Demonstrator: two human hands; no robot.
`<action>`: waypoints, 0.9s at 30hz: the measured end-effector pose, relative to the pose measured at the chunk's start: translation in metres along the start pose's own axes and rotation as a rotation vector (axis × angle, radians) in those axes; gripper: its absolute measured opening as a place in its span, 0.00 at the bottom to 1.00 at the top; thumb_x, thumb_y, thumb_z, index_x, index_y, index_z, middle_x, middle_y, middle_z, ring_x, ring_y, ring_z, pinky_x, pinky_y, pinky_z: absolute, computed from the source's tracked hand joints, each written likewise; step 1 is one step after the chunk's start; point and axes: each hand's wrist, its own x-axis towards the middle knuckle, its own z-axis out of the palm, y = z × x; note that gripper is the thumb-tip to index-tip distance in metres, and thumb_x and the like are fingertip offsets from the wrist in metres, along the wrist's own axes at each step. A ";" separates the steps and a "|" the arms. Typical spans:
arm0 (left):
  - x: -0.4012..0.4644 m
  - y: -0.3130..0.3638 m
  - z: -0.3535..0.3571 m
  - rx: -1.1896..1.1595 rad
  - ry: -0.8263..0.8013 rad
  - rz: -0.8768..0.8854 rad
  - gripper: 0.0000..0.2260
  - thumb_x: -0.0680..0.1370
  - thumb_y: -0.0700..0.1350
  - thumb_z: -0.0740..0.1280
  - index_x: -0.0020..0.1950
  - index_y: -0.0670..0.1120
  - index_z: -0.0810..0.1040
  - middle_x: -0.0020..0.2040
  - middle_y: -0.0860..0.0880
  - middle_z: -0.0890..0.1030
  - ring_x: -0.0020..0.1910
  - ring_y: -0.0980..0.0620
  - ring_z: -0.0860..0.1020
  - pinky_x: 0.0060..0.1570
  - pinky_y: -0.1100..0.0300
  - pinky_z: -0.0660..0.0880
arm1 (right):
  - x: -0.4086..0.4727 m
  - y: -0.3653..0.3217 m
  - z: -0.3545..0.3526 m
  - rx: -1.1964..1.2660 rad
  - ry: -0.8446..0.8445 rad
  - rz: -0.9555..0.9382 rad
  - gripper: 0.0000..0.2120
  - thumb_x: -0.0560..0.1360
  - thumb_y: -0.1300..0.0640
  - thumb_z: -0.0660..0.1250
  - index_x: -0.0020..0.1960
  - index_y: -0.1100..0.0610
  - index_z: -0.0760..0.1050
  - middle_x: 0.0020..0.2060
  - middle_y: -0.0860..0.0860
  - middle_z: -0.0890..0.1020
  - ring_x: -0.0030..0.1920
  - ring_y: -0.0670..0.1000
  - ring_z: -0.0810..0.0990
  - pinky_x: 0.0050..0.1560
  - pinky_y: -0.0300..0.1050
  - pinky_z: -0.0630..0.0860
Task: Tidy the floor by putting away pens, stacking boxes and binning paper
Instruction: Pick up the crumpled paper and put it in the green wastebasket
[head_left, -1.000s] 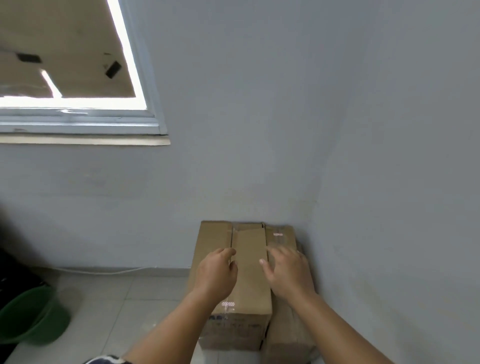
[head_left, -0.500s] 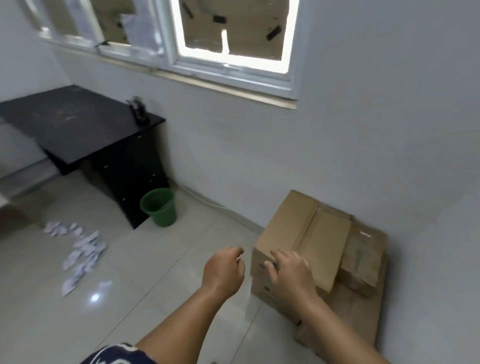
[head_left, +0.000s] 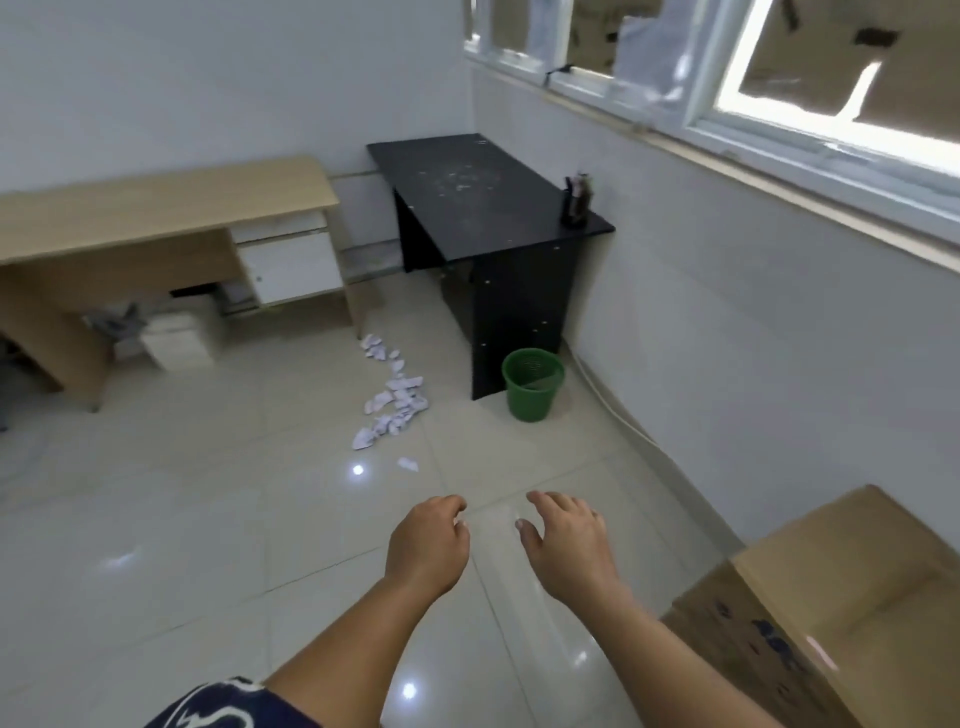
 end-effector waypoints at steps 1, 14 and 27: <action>0.004 -0.018 -0.009 -0.002 0.011 -0.028 0.14 0.79 0.47 0.59 0.64 0.51 0.75 0.60 0.54 0.79 0.58 0.53 0.76 0.53 0.60 0.73 | 0.011 -0.016 0.007 -0.008 -0.009 -0.024 0.23 0.81 0.42 0.55 0.73 0.48 0.65 0.69 0.44 0.72 0.70 0.49 0.67 0.70 0.48 0.62; 0.074 -0.209 -0.121 0.012 0.115 -0.209 0.17 0.80 0.49 0.59 0.68 0.51 0.72 0.63 0.53 0.76 0.62 0.52 0.73 0.55 0.59 0.72 | 0.135 -0.211 0.073 -0.026 -0.036 -0.181 0.22 0.80 0.43 0.57 0.72 0.49 0.66 0.68 0.46 0.73 0.70 0.51 0.67 0.70 0.48 0.62; 0.169 -0.316 -0.178 0.029 0.130 -0.307 0.18 0.80 0.50 0.59 0.69 0.50 0.70 0.65 0.53 0.74 0.65 0.51 0.69 0.58 0.58 0.71 | 0.258 -0.325 0.119 -0.041 -0.109 -0.273 0.24 0.80 0.41 0.55 0.73 0.50 0.65 0.70 0.47 0.70 0.72 0.53 0.65 0.71 0.49 0.60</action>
